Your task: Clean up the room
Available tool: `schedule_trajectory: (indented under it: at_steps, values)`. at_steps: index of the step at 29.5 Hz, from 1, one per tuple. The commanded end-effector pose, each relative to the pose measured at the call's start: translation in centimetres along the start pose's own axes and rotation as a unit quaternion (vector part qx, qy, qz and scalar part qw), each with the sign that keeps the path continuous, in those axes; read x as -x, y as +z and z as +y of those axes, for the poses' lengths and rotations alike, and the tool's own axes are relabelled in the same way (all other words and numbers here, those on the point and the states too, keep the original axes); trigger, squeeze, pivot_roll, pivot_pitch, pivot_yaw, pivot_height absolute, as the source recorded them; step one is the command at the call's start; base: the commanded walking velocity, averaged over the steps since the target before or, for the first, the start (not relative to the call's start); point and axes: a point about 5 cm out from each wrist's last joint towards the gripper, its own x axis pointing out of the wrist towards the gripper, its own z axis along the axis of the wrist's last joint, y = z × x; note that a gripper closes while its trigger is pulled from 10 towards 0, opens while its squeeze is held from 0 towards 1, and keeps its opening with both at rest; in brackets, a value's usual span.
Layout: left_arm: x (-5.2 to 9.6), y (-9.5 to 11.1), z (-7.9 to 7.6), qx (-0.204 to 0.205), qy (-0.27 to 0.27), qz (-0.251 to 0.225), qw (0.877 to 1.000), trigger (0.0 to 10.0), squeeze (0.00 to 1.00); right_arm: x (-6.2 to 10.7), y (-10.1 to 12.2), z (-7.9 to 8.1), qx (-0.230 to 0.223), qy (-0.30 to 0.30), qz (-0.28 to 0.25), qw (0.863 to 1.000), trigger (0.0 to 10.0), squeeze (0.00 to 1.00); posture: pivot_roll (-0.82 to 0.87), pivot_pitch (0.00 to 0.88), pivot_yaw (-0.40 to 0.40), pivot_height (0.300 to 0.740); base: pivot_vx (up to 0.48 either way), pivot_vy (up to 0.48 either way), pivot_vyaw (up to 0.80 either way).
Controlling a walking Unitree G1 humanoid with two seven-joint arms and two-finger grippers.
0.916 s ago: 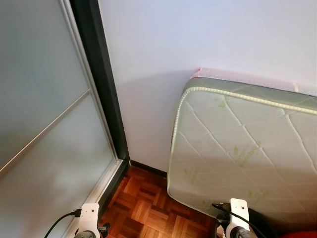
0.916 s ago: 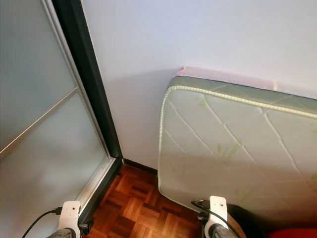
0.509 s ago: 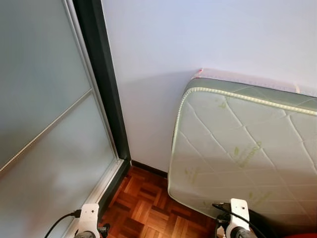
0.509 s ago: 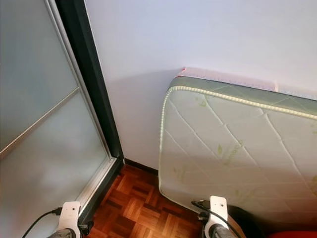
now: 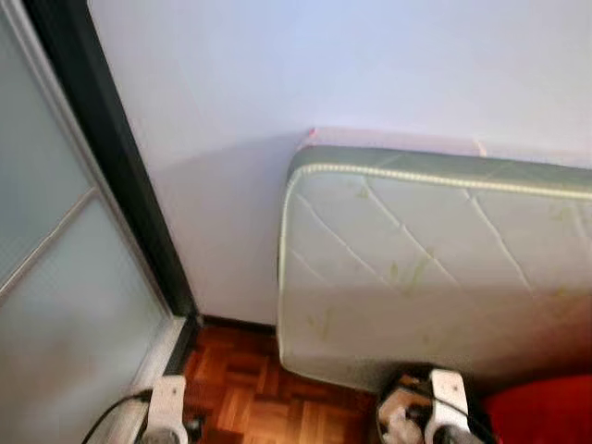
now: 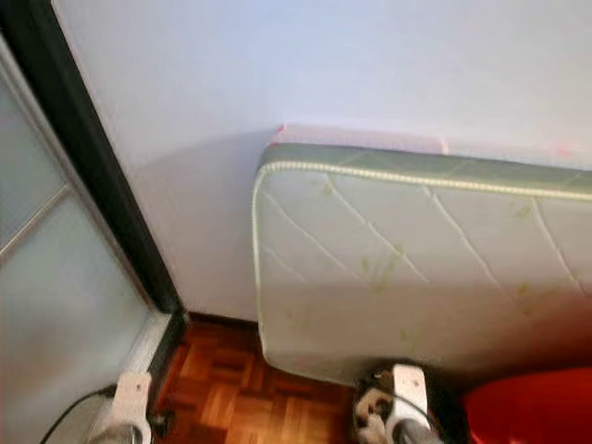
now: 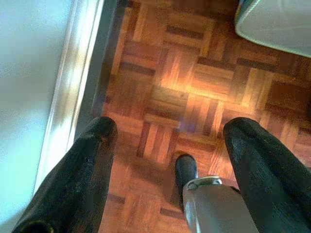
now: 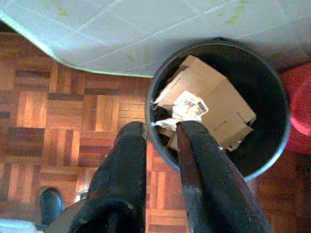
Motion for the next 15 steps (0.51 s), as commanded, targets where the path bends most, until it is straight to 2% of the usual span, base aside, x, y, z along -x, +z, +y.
schedule_trajectory:
  at_steps: [1, 2, 15]
  values:
    - [0.06, -0.41, 0.20, -0.010, 0.005, 0.008, 1.000, 10.0, 0.00, 0.05, -0.35, -0.10, 0.004, -0.002, 0.008, 1.000, 10.0, 0.00, 0.06, 0.014, -0.031, 0.740, 0.000, -0.270, -0.79]
    - [0.06, -0.40, 0.21, -0.009, 0.005, 0.007, 1.000, 10.0, 0.00, 0.05, -0.34, -0.09, 0.004, -0.003, 0.008, 1.000, 10.0, 0.00, 0.05, 0.013, -0.030, 0.740, 0.000, -0.326, -0.79]
    - [0.10, -0.67, 0.14, -0.006, 0.001, 0.010, 1.000, 10.0, 0.00, 0.09, -0.60, -0.13, 0.008, -0.003, 0.012, 1.000, 10.0, 0.00, 0.05, 0.000, -0.029, 0.740, 0.000, 0.000, -0.79]
